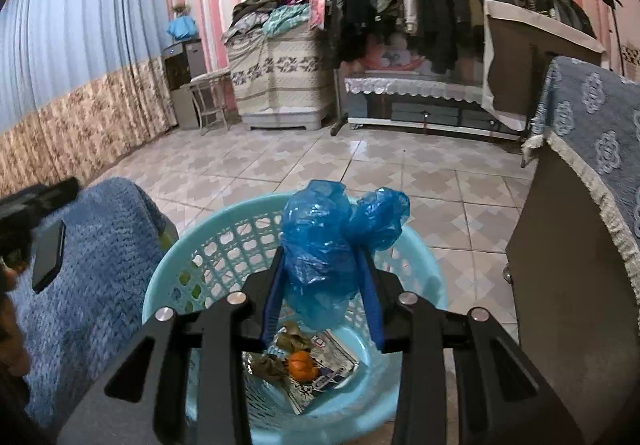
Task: Collect trash
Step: 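Open the left gripper to drop the brown cloth while the right gripper drops the blue bag, then pull both open grippers back over the rug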
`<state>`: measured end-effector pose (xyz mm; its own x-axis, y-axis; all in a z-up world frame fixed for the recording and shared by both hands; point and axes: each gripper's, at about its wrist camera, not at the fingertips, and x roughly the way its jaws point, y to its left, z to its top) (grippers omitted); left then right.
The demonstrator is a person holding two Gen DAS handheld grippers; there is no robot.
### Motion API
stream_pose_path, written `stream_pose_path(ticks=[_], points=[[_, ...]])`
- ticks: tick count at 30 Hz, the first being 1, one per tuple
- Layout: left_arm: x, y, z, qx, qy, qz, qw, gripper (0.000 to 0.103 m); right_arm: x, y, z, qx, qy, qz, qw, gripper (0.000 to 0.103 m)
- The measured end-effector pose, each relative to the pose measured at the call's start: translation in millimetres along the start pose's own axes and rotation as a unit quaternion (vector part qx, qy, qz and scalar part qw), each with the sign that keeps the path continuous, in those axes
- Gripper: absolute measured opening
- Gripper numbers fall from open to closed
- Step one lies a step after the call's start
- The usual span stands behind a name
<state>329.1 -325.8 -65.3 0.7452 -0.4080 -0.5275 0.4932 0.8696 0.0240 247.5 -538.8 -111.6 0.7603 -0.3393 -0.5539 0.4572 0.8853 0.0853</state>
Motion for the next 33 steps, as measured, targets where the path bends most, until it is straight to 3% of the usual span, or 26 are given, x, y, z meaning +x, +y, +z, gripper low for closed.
stream_pose_path(ticks=[2, 3, 4, 5, 13, 19, 33], points=[[-11.3, 13.5, -0.9, -0.009, -0.006, 0.012, 0.9999, 0.098, 8.1, 8.5, 1.0, -0.008, 0.008, -0.003, 1.000, 0.037], [-15.9, 19.6, -1.5, -0.012, -0.008, 0.016, 0.9998, 0.098, 10.4, 11.3, 1.1, -0.009, 0.011, -0.001, 1.000, 0.045], [-19.3, 24.6, -1.3, -0.014, -0.008, 0.020, 0.9997, 0.098, 12.6, 13.2, 1.4, -0.008, 0.015, 0.002, 1.000, 0.063], [-23.7, 31.2, -1.4, -0.017, -0.008, 0.025, 0.9995, 0.098, 12.9, 16.5, 0.7, -0.008, 0.014, -0.002, 1.000, 0.071], [-62.6, 74.4, -5.6, -0.045, -0.016, 0.043, 0.9979, 0.098, -17.1, 29.7, 5.8, -0.018, -0.013, -0.018, 1.000, 0.095], [-96.6, 107.1, -15.1, -0.063, -0.023, 0.065, 0.9956, 0.098, -48.8, 49.0, 16.7, -0.023, -0.033, -0.007, 0.999, 0.096], [-186.1, 193.2, -69.5, -0.098, -0.017, 0.143, 0.9848, 0.098, -121.4, 138.3, -3.6, -0.045, -0.057, 0.089, 0.993, 0.096]])
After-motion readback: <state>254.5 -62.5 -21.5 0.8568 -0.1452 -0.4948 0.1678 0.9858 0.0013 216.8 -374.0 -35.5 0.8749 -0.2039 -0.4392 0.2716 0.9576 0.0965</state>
